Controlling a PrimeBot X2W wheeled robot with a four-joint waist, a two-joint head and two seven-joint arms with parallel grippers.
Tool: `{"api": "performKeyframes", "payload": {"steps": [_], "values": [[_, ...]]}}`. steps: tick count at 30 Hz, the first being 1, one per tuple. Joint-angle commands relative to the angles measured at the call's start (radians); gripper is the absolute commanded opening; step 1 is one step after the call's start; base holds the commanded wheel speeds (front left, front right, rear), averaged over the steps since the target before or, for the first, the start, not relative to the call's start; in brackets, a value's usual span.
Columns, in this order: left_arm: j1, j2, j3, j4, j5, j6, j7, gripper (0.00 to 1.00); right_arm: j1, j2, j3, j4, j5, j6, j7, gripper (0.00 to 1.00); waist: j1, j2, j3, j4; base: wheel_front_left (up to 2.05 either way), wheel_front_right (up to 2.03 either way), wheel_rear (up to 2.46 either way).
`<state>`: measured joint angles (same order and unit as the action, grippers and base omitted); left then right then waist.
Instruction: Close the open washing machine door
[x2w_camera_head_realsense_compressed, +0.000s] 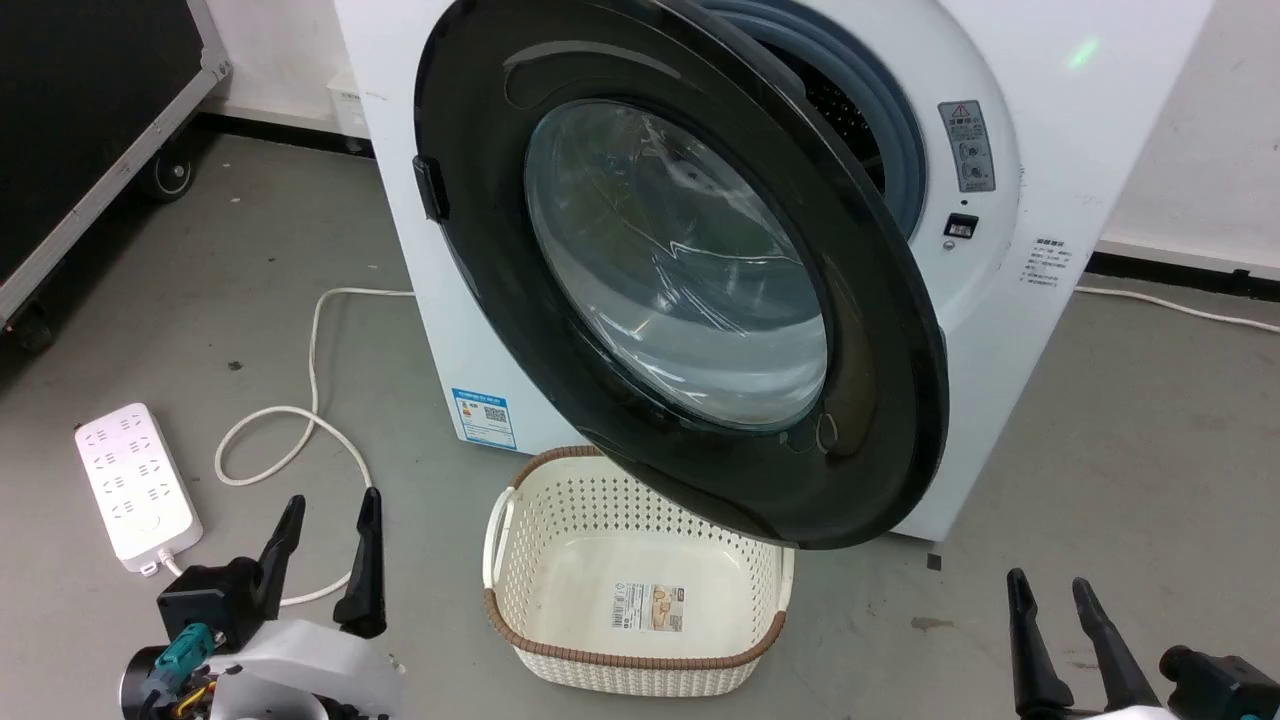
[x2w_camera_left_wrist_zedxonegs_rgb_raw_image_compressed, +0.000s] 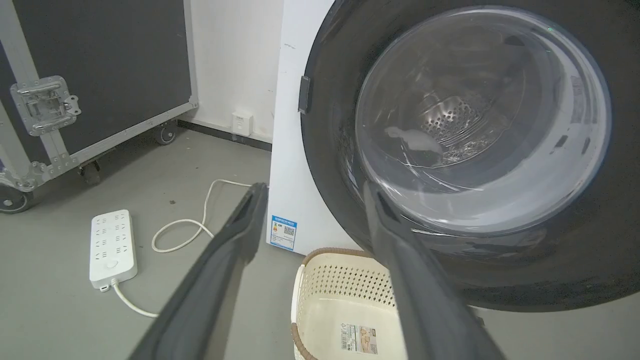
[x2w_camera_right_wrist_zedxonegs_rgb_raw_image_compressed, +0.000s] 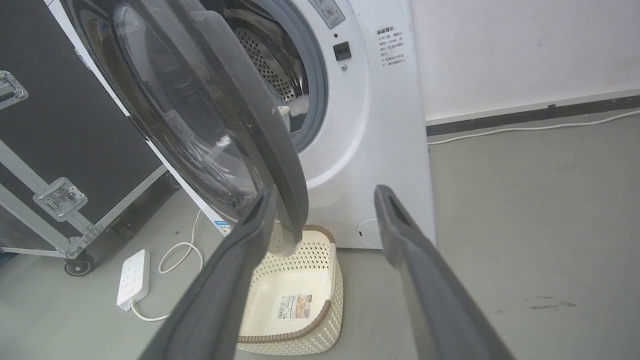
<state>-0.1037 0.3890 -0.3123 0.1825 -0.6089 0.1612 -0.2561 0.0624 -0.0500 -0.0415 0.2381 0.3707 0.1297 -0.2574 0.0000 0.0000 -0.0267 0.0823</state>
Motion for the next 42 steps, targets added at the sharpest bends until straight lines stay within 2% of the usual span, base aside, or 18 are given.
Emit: {"api": "performKeyframes", "payload": {"steps": [1, 5, 6, 7, 11, 15, 18, 21, 29, 37, 42], "values": [[0.016, -0.007, 0.009, -0.011, 0.008, 0.007, -0.005, 1.0, 0.008, 0.0, 0.004, 0.003, 0.002, 0.001, -0.004, 1.0, 0.0, 0.0, -0.001, 0.0, 0.0, 0.0, 0.0], [0.025, -0.018, 0.025, -0.028, 0.024, 0.005, -0.005, 1.0, 0.005, 0.0, 0.004, 0.003, -0.014, 0.001, -0.004, 1.0, 0.0, 0.0, 0.0, -0.002, 0.0, 0.0, 0.0], [0.026, -0.021, 0.029, -0.031, 0.028, 0.004, -0.005, 1.0, 0.003, 0.0, 0.003, 0.005, -0.018, 0.001, -0.004, 0.91, 0.0, 0.0, 0.0, -0.002, 0.0, 0.0, 0.0], [0.029, -0.024, 0.034, -0.033, 0.031, 0.003, -0.005, 1.0, 0.0, 0.0, -0.002, 0.005, -0.021, 0.001, -0.004, 0.0, 0.0, 0.0, 0.0, -0.003, 0.0, 0.0, 0.0], [0.038, -0.035, 0.047, -0.042, 0.044, -0.002, -0.005, 1.0, -0.037, 0.0, 0.022, -0.007, -0.051, 0.001, -0.004, 0.0, 0.0, 0.0, 0.004, -0.003, 0.0, 0.0, 0.0], [0.045, -0.046, 0.056, -0.046, 0.054, -0.009, -0.006, 1.0, -0.096, 0.0, 0.139, -0.012, -0.032, 0.001, 0.031, 0.0, 0.0, 0.0, 0.011, 0.004, 0.0, 0.0, 0.0], [0.045, -0.054, 0.06, -0.05, 0.06, -0.016, -0.006, 1.0, -0.162, 0.0, 0.215, 0.022, -0.023, 0.001, 0.096, 0.0, 0.0, 0.0, 0.021, 0.014, 0.0, 0.0, 0.0], [0.038, -0.062, 0.063, -0.051, 0.066, -0.023, -0.006, 1.0, -0.235, 0.0, 0.223, 0.079, -0.036, 0.001, 0.125, 0.0, 0.0, 0.0, 0.037, 0.032, 0.0, 0.0, 0.0], [0.005, -0.086, 0.073, -0.053, 0.087, -0.047, -0.006, 1.0, -0.387, 0.0, 0.079, 0.234, -0.109, 0.001, 0.109, 0.0, 0.0, 0.0, 0.087, 0.079, 0.0, 0.0, 0.0], [-0.053, -0.122, 0.089, -0.07, 0.114, -0.081, -0.006, 1.0, -0.55, -0.002, -0.144, 0.282, -0.276, 0.001, 0.132, 0.0, 0.0, 0.0, 0.187, 0.124, 0.0, 0.0, 0.0], [-0.101, -0.152, 0.098, -0.069, 0.134, -0.111, -0.006, 1.0, -0.672, -0.033, -0.277, 0.3, -0.366, 0.001, 0.156, 0.0, 0.0, 0.0, 0.266, 0.162, 0.0, 0.0, 0.0]]}}
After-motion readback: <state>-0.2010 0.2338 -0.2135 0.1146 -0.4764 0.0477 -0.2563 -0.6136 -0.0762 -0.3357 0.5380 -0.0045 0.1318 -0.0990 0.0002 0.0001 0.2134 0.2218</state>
